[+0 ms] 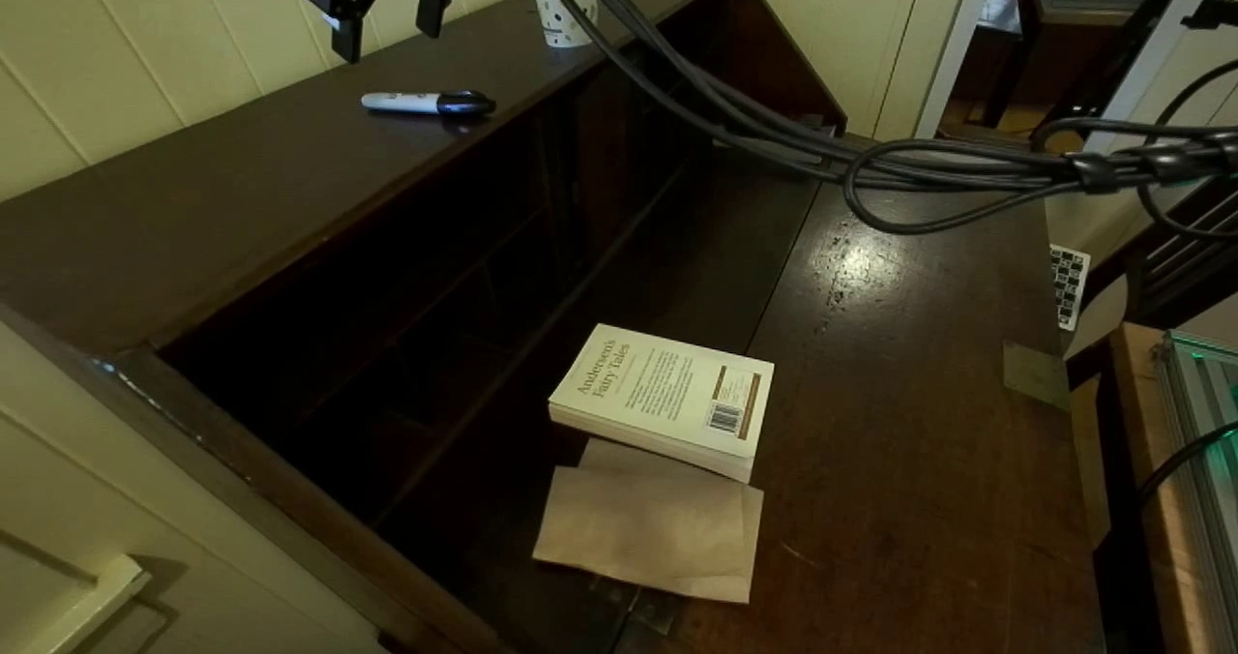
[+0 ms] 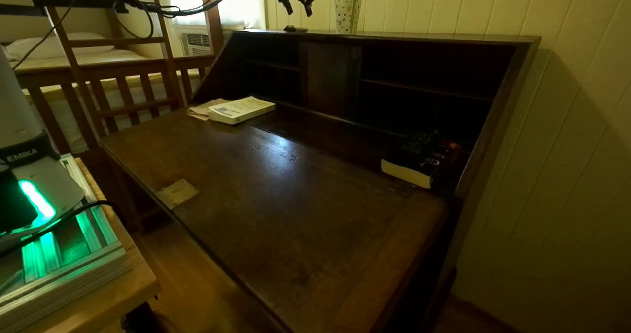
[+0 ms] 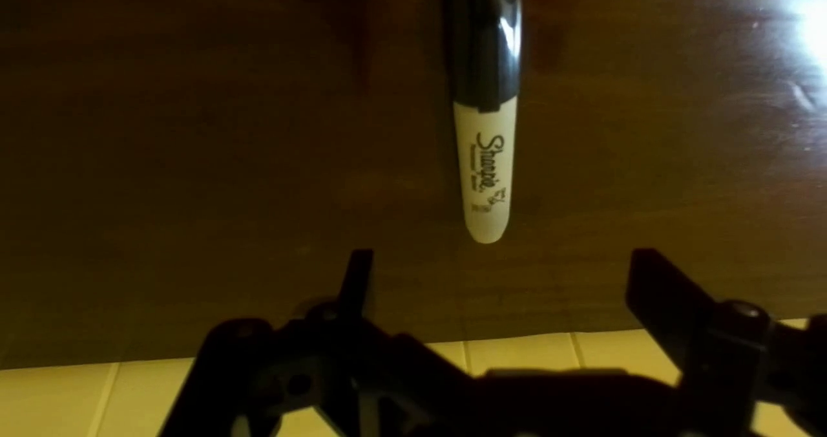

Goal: Put the sharpie into the cup

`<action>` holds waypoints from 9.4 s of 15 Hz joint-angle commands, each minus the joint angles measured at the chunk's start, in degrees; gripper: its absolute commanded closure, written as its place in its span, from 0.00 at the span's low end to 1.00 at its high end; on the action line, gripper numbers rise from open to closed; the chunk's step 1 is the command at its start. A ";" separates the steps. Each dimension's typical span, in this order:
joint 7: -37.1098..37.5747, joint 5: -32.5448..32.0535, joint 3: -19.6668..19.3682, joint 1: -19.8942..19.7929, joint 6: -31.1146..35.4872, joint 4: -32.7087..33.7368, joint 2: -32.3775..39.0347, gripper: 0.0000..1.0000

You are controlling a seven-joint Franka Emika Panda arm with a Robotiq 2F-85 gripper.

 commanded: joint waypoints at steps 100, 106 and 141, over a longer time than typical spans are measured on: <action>30.81 -18.70 -52.33 25.85 49.45 -15.13 1.23 0.94; 32.79 -18.61 -55.36 28.44 49.51 -15.36 3.13 0.94; 30.98 -0.12 -75.62 48.15 49.99 -25.41 12.79 0.94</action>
